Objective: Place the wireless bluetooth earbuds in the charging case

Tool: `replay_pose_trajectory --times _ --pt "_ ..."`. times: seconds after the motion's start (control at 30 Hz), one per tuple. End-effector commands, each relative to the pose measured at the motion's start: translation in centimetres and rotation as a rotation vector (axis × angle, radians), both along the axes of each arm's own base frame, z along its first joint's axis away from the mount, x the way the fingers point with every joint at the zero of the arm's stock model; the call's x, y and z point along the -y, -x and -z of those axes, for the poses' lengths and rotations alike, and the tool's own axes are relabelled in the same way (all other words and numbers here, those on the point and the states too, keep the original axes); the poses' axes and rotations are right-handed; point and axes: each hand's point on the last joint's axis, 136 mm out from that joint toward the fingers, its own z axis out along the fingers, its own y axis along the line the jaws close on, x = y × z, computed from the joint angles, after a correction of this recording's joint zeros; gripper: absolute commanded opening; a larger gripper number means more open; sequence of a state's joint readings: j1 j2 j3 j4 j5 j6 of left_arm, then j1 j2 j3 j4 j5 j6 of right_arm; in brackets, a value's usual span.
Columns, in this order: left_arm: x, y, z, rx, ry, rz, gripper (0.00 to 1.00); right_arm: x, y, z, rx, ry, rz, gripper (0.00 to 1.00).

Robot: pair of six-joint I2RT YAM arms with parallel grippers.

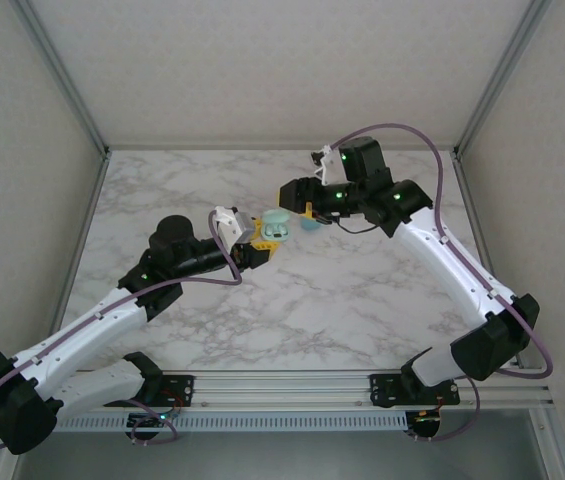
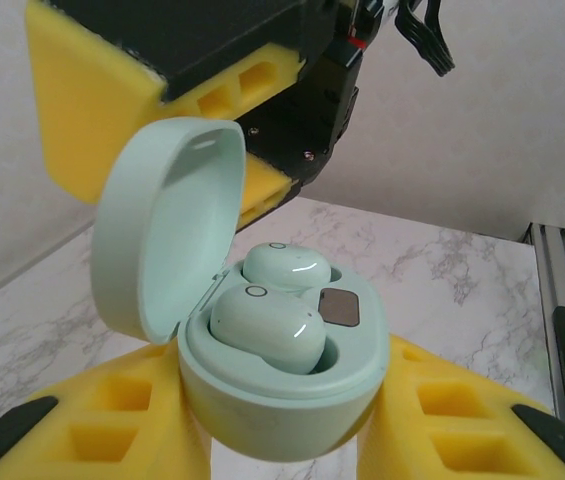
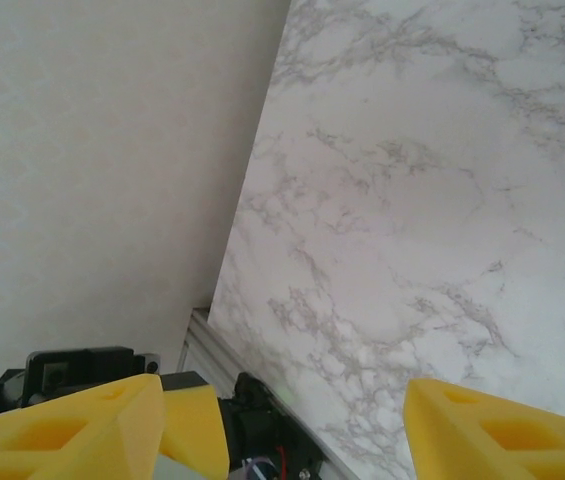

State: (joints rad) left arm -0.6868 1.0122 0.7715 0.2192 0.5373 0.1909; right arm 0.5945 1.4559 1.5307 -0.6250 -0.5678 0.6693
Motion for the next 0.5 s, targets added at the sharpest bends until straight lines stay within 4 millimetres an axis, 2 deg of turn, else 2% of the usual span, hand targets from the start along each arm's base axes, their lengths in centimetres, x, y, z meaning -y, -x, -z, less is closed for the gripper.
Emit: replay_pose_trajectory --times 0.0,0.27,0.47 --pt "0.3 -0.1 -2.3 0.047 0.043 -0.005 0.14 -0.1 2.2 -1.2 0.019 -0.046 -0.072 0.66" --pt "0.3 -0.3 -2.6 0.047 0.062 -0.014 0.14 0.7 4.1 -1.2 0.016 -0.097 -0.094 0.68" --pt "0.4 -0.2 -3.4 0.051 0.096 -0.008 0.14 0.0 5.1 -2.0 -0.056 -0.276 -0.158 0.69"
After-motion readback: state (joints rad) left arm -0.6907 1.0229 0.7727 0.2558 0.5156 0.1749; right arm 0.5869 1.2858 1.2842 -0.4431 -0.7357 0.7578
